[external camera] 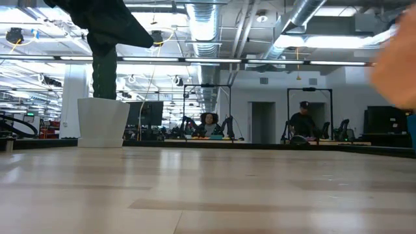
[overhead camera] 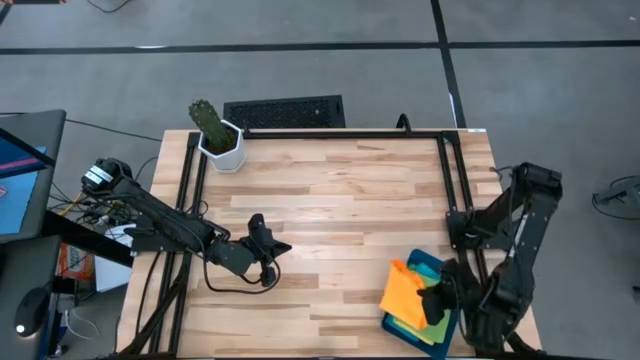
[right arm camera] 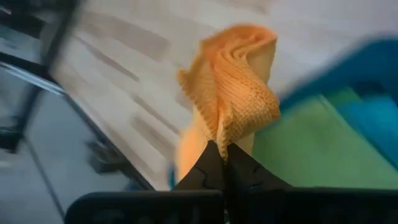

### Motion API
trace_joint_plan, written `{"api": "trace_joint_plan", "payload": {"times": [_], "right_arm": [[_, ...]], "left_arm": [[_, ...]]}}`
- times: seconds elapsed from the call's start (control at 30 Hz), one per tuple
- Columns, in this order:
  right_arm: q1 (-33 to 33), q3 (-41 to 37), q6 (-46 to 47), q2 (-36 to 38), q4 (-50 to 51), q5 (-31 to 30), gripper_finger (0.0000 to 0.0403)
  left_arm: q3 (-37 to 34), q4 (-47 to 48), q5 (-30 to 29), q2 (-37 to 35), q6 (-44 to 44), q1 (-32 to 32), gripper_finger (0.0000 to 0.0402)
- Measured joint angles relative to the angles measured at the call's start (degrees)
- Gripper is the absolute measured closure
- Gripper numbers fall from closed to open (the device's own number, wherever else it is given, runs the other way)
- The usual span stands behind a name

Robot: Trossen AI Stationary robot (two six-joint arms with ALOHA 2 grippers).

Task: Fold microfiber towels
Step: Put the folded orange microfiber towel into the blue bin

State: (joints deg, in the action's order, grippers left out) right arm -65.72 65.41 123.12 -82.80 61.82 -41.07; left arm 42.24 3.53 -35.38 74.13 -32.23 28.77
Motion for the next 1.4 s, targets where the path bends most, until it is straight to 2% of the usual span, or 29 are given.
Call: {"api": "trace_joint_plan", "payload": {"times": [0.2, 0.4, 0.63, 0.87, 1.0, 1.1, 1.3, 1.4], "right_arm": [[-3.88, 0.0, 7.17, -3.57, 0.92, 8.41, 0.039], [-6.37, 0.09, 9.5, -5.22, 0.83, 15.57, 0.0389], [-7.05, 0.18, 9.85, -4.46, 0.98, 13.68, 0.0388], [-9.14, 3.77, 10.04, -4.16, 4.5, 14.18, 0.0388], [-9.94, 4.04, 10.29, -4.59, 4.66, 17.58, 0.0386], [-9.87, 4.04, 9.63, -5.68, 6.38, 17.91, 0.0382], [-8.22, 4.04, 7.69, -8.14, 5.9, 19.42, 0.0345], [-7.34, 4.04, 5.8, -8.38, 6.39, 25.22, 0.0315]], "left_arm": [[0.0, 0.0, -0.06, 0.0, -0.09, 0.0, 0.0401], [0.0, 0.0, -2.32, 0.0, -1.44, -0.05, 0.0401], [0.0, 0.02, -2.84, 0.0, -1.44, -0.11, 0.0401], [0.0, 0.02, -2.95, 0.02, -1.64, -0.11, 0.0401], [0.0, 0.04, -2.99, 0.0, -1.61, -0.11, 0.0401], [0.0, 0.02, -2.99, 0.02, -1.62, -0.24, 0.0401], [0.0, 0.04, -3.04, 0.01, -1.64, -0.55, 0.0401], [0.0, 0.03, -3.02, 0.02, -1.64, -0.55, 0.0401]]}}
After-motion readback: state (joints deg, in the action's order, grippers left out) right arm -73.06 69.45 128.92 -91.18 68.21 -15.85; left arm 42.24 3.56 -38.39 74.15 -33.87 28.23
